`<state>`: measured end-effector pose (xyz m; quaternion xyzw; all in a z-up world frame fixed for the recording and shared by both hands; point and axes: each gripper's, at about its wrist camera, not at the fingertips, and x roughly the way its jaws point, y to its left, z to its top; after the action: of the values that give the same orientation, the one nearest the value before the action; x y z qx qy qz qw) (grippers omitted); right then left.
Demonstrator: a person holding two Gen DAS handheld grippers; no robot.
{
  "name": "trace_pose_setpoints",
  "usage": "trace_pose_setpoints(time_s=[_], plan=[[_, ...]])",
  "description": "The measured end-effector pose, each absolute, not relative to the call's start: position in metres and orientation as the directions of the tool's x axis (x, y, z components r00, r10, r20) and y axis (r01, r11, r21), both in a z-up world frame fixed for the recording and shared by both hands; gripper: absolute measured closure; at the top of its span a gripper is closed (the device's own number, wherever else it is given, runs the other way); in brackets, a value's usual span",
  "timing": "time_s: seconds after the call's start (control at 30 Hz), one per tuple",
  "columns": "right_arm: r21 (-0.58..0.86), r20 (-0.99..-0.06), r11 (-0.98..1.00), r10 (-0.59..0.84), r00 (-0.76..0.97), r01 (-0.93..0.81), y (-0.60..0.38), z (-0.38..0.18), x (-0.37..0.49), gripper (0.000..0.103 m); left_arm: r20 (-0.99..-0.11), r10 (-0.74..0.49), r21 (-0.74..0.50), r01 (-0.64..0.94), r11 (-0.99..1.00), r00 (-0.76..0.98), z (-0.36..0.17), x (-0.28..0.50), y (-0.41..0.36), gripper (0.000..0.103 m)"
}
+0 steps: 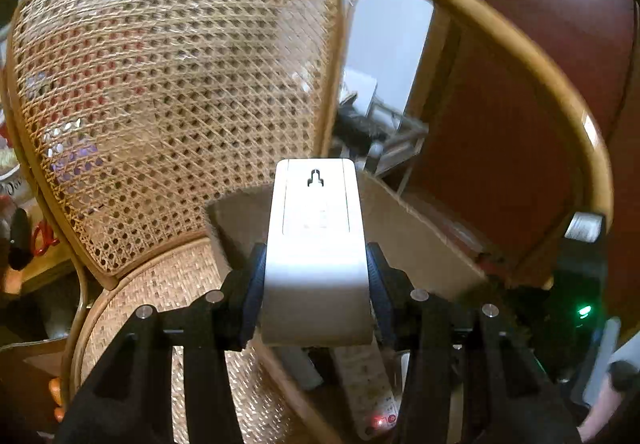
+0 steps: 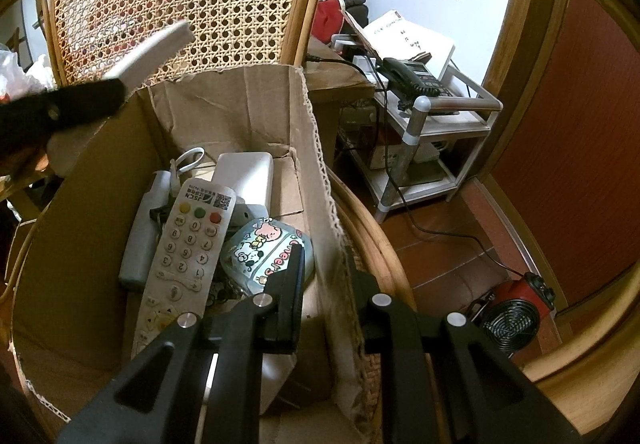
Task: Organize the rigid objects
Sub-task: 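Carry the white device into the box and open the left gripper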
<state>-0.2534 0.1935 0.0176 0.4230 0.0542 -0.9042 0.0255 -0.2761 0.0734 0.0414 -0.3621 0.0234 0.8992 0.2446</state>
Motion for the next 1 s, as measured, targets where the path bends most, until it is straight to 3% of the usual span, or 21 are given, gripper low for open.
trace_pose_setpoints(time_s=[0.23, 0.4, 0.6, 0.8, 0.93, 1.0], plan=[[-0.077, -0.769, -0.992, -0.002, -0.640, 0.096, 0.195, 0.018, -0.253, 0.084, -0.719, 0.410, -0.104, -0.496, -0.862, -0.562, 0.017, -0.279, 0.102, 0.057], [-0.077, -0.768, -0.993, -0.001, -0.640, 0.094, 0.195, 0.019, -0.253, 0.084, -0.713, 0.405, -0.094, -0.493, -0.865, -0.573, 0.016, -0.284, 0.102, 0.056], [-0.081, -0.770, -0.992, 0.002, -0.637, 0.095, 0.195, 0.018, -0.254, 0.084, -0.710, 0.378, -0.039, -0.503, -0.863, -0.594, 0.011, -0.283, 0.104, 0.034], [-0.081, -0.768, -0.992, 0.003, -0.640, 0.092, 0.196, 0.018, -0.254, 0.085, -0.663, 0.403, -0.079, -0.477, -0.876, -0.631, 0.021, -0.278, 0.090, 0.030], [-0.083, -0.771, -0.992, 0.001, -0.637, 0.099, 0.197, 0.017, -0.253, 0.085, -0.604, 0.425, -0.089, -0.473, -0.876, -0.674, 0.033, -0.267, 0.077, 0.010], [-0.082, -0.771, -0.992, 0.000, -0.637, 0.099, 0.197, 0.017, -0.253, 0.085, -0.583, 0.429, -0.105, -0.459, -0.882, -0.690, 0.038, -0.261, 0.066, 0.009]])
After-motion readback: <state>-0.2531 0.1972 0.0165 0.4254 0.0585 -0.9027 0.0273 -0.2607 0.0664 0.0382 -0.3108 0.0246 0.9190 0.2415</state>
